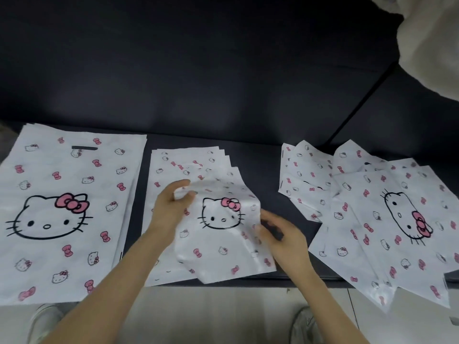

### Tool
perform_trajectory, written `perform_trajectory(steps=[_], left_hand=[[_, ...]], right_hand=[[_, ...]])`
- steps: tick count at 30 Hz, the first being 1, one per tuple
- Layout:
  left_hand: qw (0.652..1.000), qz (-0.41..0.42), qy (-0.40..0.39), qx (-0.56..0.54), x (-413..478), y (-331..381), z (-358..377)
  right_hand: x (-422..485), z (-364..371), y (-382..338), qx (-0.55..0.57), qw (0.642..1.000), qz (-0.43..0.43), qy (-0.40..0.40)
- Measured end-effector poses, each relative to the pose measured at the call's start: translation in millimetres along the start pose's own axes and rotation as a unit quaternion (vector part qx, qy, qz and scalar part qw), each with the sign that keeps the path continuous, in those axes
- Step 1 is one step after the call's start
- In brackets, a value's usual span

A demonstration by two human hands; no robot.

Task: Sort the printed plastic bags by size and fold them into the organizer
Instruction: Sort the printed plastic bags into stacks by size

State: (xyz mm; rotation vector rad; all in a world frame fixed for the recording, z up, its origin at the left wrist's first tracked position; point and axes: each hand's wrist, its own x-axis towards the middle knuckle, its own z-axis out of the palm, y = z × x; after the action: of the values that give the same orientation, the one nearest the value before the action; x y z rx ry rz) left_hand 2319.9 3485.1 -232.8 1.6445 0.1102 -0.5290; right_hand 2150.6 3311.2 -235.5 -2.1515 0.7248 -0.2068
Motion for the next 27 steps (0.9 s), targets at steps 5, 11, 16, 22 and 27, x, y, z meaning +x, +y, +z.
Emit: perform_trajectory(steps=[5, 11, 16, 22, 27], left_hand=[[0.978, 0.003, 0.081, 0.194, 20.5, -14.1, -35.8], [0.946, 0.001, 0.13, 0.298, 58.9, -21.3, -47.0], [0.921, 0.033, 0.129, 0.365, 80.3, -12.1, -46.9], [0.773, 0.339, 0.146, 0.516, 55.2, -35.4, -30.8], [0.705, 0.426, -0.05, 0.564, 31.8, -83.9, -17.2]], right_hand=[[13.5, 40.1, 6.5, -0.15, 0.988, 0.019, -0.008], [16.5, 71.3, 10.1, -0.307, 0.946, -0.105, 0.012], [10.1, 89.5, 17.5, -0.364, 0.919, -0.147, -0.049], [17.1, 74.3, 22.3, -0.324, 0.939, -0.112, 0.023], [56.5, 4.4, 59.2, -0.317, 0.934, 0.033, 0.161]])
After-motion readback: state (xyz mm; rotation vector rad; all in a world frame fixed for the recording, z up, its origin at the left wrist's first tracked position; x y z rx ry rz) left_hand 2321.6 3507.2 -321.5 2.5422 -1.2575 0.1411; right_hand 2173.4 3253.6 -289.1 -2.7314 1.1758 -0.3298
